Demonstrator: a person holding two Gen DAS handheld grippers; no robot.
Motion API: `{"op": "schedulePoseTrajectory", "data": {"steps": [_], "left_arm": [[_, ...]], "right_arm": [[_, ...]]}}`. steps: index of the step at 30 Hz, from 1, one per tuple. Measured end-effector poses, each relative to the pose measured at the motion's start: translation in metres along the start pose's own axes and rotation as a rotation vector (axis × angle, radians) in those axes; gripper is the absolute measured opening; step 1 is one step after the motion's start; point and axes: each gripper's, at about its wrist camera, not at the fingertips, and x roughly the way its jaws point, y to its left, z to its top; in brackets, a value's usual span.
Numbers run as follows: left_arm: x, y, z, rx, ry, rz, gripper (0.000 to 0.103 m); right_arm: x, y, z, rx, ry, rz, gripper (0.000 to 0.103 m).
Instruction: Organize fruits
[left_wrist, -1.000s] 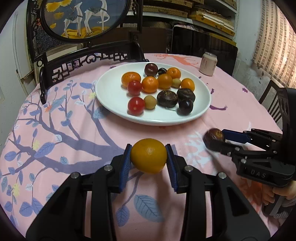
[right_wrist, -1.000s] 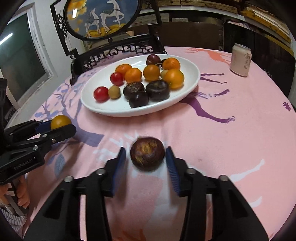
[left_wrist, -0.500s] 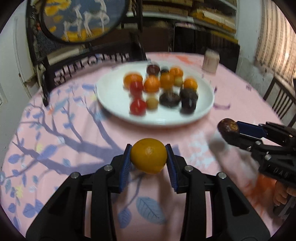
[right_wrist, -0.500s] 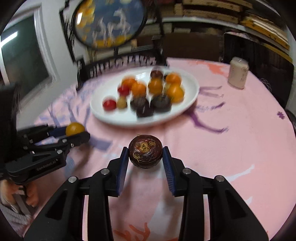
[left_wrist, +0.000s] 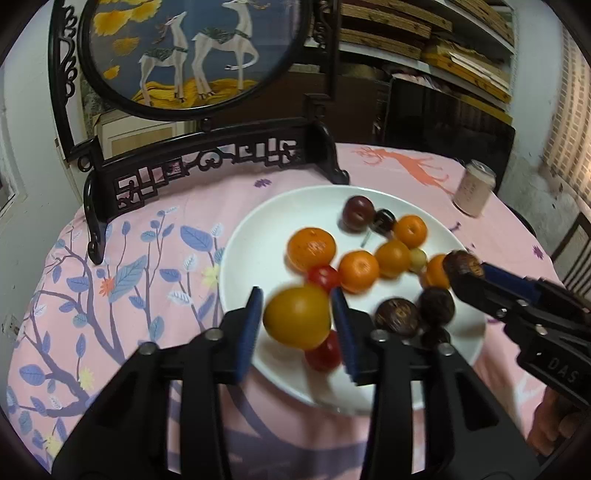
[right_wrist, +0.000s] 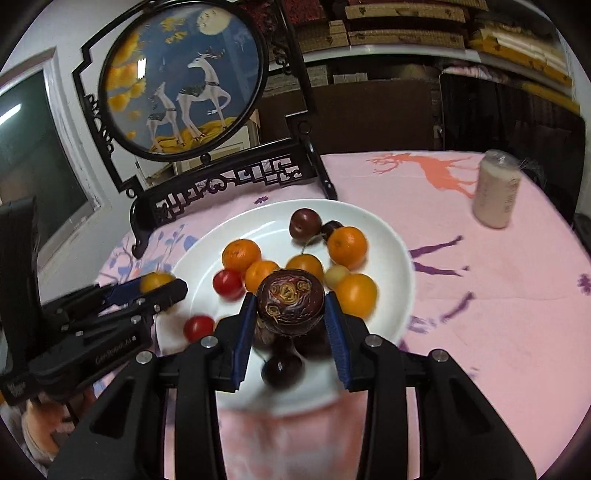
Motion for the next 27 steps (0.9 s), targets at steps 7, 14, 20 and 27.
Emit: {"op": "schedulePoseTrajectory", "data": {"steps": [7, 14, 20, 27], "left_arm": [[0.002, 0.007, -0.003, -0.007, 0.004, -0.016, 0.077], [-0.021, 0.010, -0.022, -0.010, -0.032, 0.018, 0.096], [-0.044, 0.003, -0.057, -0.023, -0.012, 0.007, 0.099], [-0.083, -0.015, -0.100, 0.015, -0.021, 0.047, 0.101]], "right_arm": [[-0.002, -0.007, 0.000, -0.003, -0.039, -0.016, 0.060], [-0.029, -0.009, -0.018, 0.002, -0.027, -0.037, 0.061], [-0.063, 0.000, -0.050, -0.047, -0.043, -0.087, 0.067], [-0.105, 0.011, -0.106, -0.137, -0.094, -0.174, 0.100]]}}
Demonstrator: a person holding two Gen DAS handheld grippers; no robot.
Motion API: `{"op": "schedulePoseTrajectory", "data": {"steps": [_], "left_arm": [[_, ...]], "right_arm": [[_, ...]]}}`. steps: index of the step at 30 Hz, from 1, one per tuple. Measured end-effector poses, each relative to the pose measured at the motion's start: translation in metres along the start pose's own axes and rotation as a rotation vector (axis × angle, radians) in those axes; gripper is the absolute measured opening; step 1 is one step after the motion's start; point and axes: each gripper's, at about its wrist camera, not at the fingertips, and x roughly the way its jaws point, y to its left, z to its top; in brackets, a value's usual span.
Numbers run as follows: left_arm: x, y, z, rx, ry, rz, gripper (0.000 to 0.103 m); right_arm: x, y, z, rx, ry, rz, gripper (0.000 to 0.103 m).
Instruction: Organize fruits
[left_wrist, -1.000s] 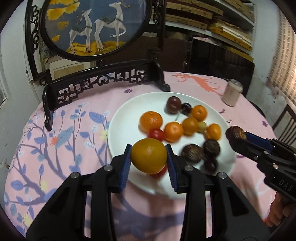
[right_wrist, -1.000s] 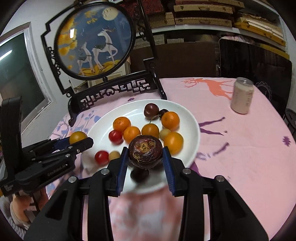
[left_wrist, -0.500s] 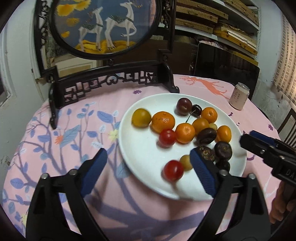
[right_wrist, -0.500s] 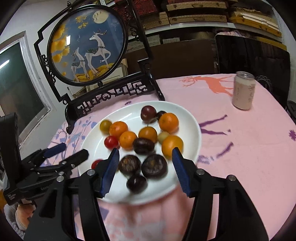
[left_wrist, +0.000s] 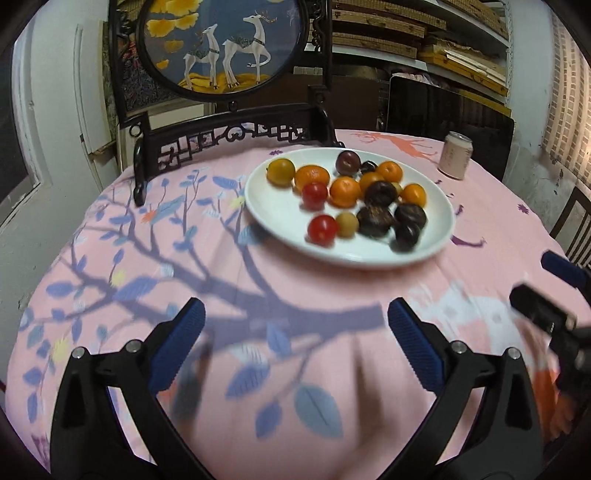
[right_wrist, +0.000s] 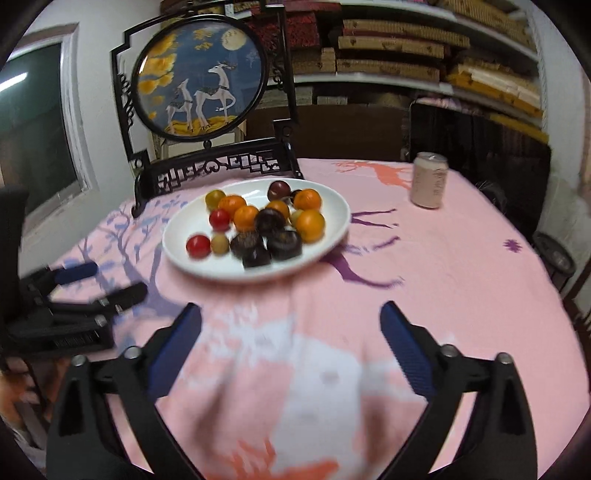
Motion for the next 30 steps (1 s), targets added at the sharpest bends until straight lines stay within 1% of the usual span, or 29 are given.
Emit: {"op": "schedulePoseTrajectory", "data": {"steps": [2, 3, 5, 7, 9, 13, 14, 19, 20, 24, 30], "left_arm": [[-0.004, -0.001, -0.009, -0.007, 0.023, -0.022, 0.101], [-0.005, -0.002, -0.014, -0.010, 0.041, -0.030, 0.101], [-0.007, -0.004, -0.019, -0.010, 0.057, -0.031, 0.101], [-0.012, -0.005, -0.018, 0.002, 0.029, -0.016, 0.101], [-0.019, -0.007, -0.016, 0.015, -0.011, 0.010, 0.101], [-0.029, -0.012, -0.014, 0.038, -0.047, -0.011, 0.101], [-0.031, -0.015, -0.014, 0.050, -0.055, -0.005, 0.101], [-0.034, -0.025, -0.013, 0.103, -0.064, 0.076, 0.101], [-0.035, -0.025, -0.013, 0.108, -0.069, 0.076, 0.101], [-0.040, -0.024, -0.012, 0.098, -0.072, 0.015, 0.101], [-0.041, -0.025, -0.012, 0.094, -0.069, 0.010, 0.101]], "right_arm": [[-0.005, 0.002, -0.013, -0.023, 0.017, -0.011, 0.101], [-0.005, 0.003, -0.019, -0.032, 0.040, -0.008, 0.101], [-0.006, 0.004, -0.020, -0.030, 0.045, -0.004, 0.101], [-0.008, 0.003, -0.018, -0.017, 0.026, -0.023, 0.101], [-0.009, -0.001, -0.017, 0.005, 0.026, -0.030, 0.102], [-0.009, -0.007, -0.014, 0.054, 0.049, 0.004, 0.102], [-0.009, -0.008, -0.014, 0.062, 0.049, 0.012, 0.102], [-0.011, -0.006, -0.014, 0.067, 0.057, 0.024, 0.102], [-0.011, -0.005, -0.014, 0.064, 0.059, 0.025, 0.102], [-0.011, -0.003, -0.014, 0.057, 0.065, 0.031, 0.102], [-0.012, -0.003, -0.014, 0.068, 0.068, 0.039, 0.102]]}}
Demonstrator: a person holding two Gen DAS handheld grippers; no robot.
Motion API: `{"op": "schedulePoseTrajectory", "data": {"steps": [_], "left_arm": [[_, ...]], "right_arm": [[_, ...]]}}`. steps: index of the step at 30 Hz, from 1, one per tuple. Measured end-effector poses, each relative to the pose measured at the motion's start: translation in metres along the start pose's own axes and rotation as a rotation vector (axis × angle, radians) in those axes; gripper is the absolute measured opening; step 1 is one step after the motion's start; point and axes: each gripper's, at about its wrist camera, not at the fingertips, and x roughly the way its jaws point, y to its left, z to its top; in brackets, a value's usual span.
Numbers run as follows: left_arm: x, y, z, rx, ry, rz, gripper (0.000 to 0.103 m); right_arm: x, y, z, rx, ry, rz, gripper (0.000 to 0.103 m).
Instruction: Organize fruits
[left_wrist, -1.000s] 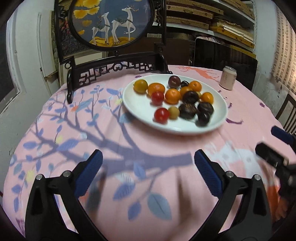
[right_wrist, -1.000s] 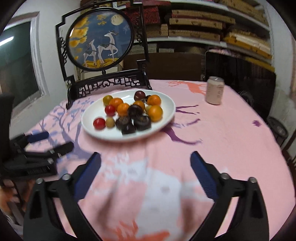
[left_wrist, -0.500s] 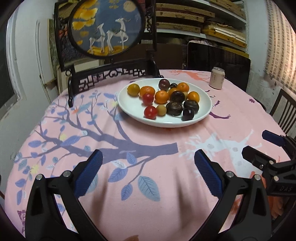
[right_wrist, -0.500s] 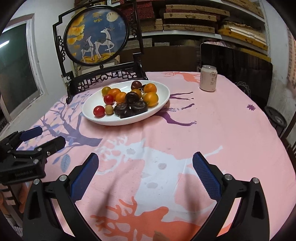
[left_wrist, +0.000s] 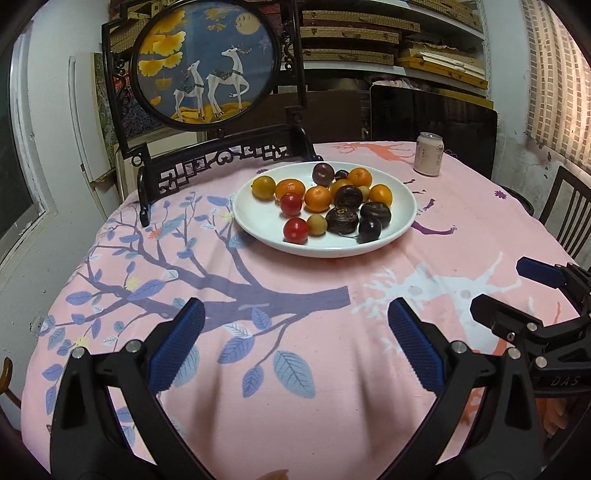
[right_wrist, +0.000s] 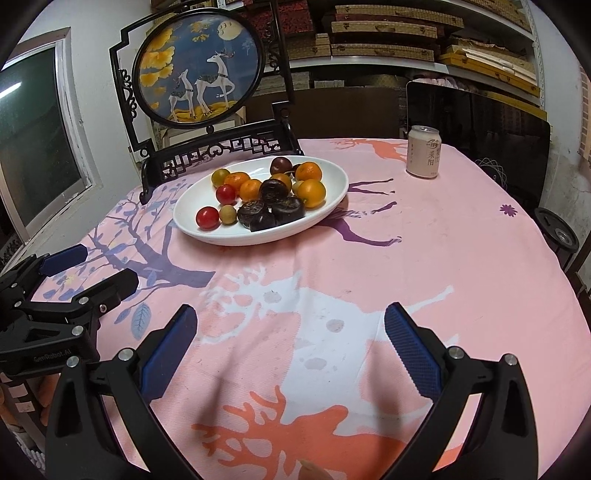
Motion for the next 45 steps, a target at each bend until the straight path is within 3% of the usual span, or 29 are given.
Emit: {"op": "schedulePoseTrajectory", "data": {"steps": [45], "left_arm": [[-0.0008, -0.0002, -0.0014, 0.004, 0.009, -0.001, 0.101]], "right_arm": [[0.0032, -0.0041, -0.0003, 0.038, 0.028, 0.015, 0.102]]}}
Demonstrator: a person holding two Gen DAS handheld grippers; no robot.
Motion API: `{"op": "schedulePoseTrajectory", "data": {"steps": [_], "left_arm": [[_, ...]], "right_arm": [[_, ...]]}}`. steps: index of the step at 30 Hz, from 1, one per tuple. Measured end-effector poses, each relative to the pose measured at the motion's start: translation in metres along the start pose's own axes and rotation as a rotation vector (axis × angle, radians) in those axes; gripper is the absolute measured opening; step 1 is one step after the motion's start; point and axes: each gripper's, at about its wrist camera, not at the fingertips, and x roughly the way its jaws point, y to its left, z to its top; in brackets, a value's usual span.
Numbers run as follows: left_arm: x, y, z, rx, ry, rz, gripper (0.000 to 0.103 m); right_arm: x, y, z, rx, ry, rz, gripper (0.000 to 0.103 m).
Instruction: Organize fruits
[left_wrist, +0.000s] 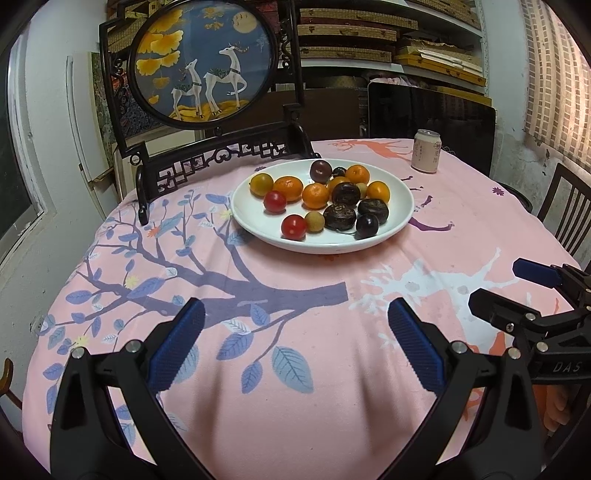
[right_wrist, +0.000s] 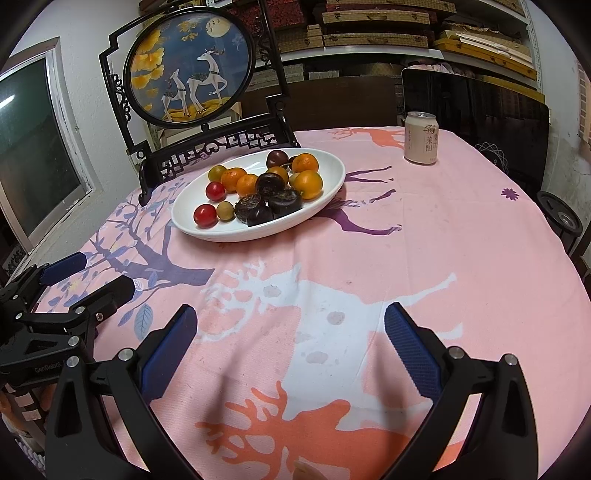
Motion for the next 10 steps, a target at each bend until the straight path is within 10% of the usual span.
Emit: {"op": "schedulePoseTrajectory", "data": {"steps": [10], "left_arm": [[0.0020, 0.0023, 0.0007, 0.000, 0.007, 0.024, 0.101]], "right_arm": [[0.0000, -0.0010, 0.0004, 0.000, 0.000, 0.000, 0.102]]}}
